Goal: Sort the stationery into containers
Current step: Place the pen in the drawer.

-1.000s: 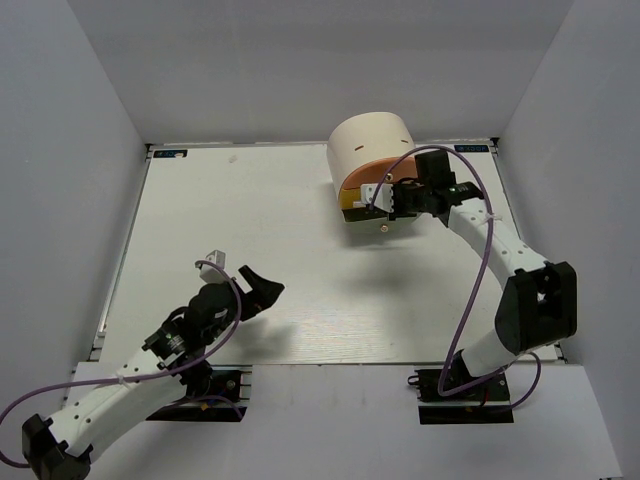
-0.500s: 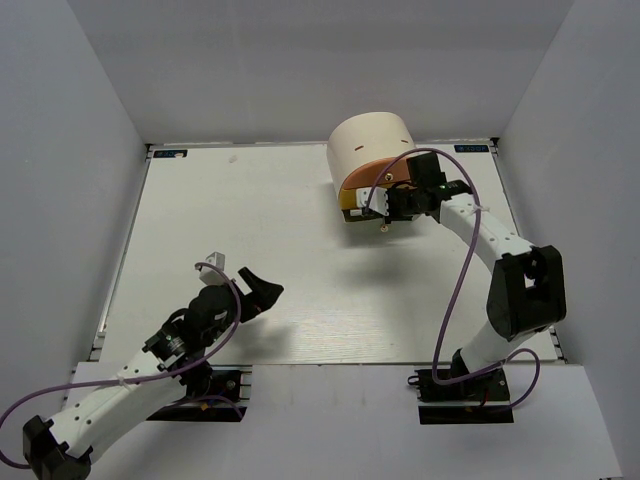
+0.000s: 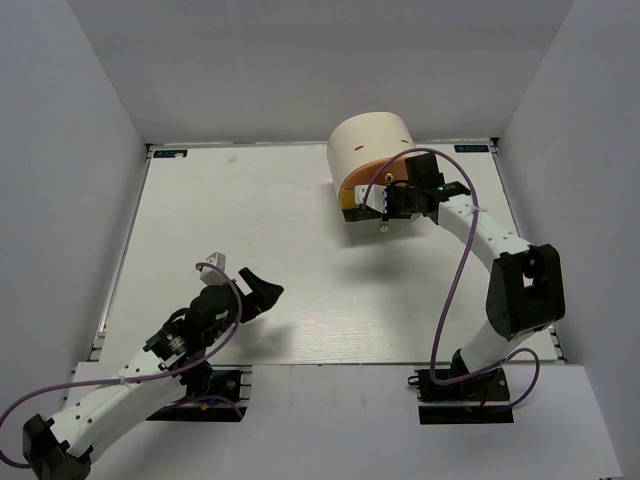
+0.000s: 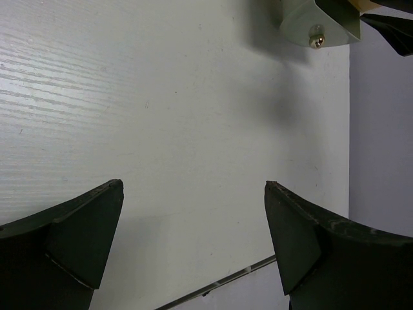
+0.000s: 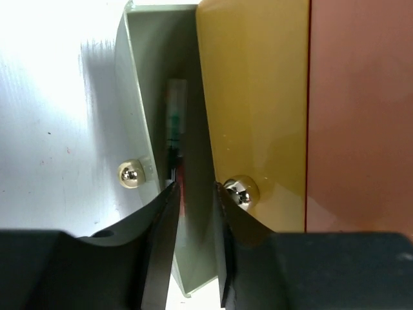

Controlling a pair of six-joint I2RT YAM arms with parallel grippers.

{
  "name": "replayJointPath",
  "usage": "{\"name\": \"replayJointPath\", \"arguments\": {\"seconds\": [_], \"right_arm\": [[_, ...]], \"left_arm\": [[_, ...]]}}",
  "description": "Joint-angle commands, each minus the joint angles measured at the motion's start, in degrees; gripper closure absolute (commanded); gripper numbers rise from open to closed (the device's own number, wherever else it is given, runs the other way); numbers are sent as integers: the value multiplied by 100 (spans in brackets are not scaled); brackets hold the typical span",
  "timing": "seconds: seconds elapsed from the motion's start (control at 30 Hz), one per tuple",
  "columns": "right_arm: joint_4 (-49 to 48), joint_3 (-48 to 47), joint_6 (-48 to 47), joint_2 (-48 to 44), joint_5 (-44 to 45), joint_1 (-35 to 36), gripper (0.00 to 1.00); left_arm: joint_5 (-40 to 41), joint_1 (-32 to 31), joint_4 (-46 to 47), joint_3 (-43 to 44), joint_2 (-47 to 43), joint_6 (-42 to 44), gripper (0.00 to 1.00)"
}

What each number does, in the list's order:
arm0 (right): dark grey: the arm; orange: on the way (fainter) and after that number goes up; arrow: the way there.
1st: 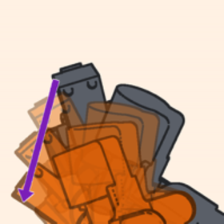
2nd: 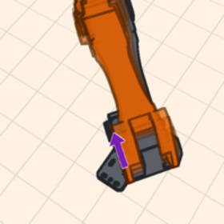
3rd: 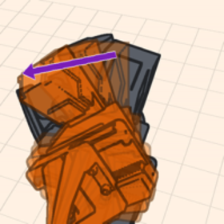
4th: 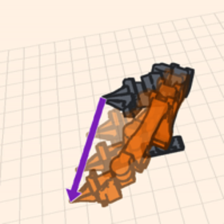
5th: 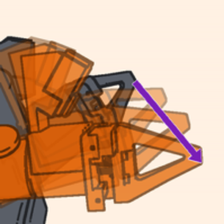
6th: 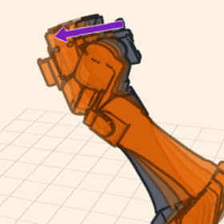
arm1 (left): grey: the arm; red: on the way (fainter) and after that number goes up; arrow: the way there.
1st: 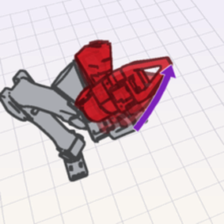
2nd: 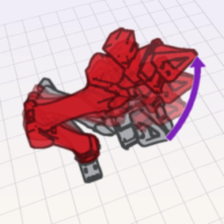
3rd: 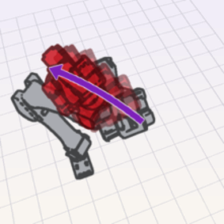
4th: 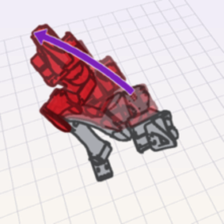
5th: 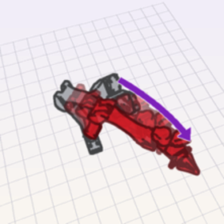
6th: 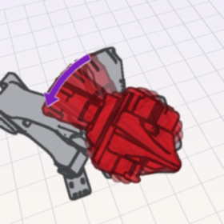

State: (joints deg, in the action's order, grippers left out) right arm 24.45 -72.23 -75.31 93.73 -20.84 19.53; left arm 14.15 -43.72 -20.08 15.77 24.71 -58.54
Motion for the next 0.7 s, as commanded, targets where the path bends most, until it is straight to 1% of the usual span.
{"name": "replayJointPath", "arguments": {"seconds": [0.0, 0.07, 0.13, 0.17, 0.27, 0.3, 0.37, 0.4, 0.43, 0.47, 0.5, 0.57, 0.63, 0.67], "right_arm": [[-63, 7, -54, 5, 45, 7, 66], [-37, -11, -54, 5, 19, 16, 64], [78, -54, -37, -22, -51, -10, 64], [139, -142, -2, -83, -200, -11, 66], [578, -423, 122, -223, -657, -63, 93], [875, -433, 61, -259, -1015, -46, 100], [1122, -494, -80, -330, -1246, -81, 100], [1620, -520, -307, -329, -1343, -72, 100], [1816, -555, -396, -190, -1570, -55, 100], [2018, -721, -501, -102, -1616, -37, 100], [2638, -792, -816, -5, -1694, -28, 100], [2985, -1073, -933, 398, -1695, -11, 100], [2970, -1136, -837, 602, -1634, -37, 100], [2734, -1066, -723, 620, -1547, -19, 100]], "left_arm": [[44, 13, 65, -4, 8, 27, 0], [44, 13, 65, -4, 8, 27, 0], [44, 13, 65, -4, 8, 27, 0], [44, 13, 65, -4, 8, 27, 0], [44, 13, 65, -4, 8, 27, 0], [44, 13, 65, -56, 8, 27, 0], [44, 13, 118, -56, 8, 27, 0], [44, 13, 170, -56, 8, 27, 0], [44, 13, 171, -56, 8, 27, 0], [44, 13, 171, -56, 8, 27, 0], [44, 13, 171, -56, 8, 27, 0], [44, 13, 171, -56, 69, 27, 0], [44, 13, 171, -56, 69, 27, 0], [44, 13, 171, -56, 69, 27, 0]]}}
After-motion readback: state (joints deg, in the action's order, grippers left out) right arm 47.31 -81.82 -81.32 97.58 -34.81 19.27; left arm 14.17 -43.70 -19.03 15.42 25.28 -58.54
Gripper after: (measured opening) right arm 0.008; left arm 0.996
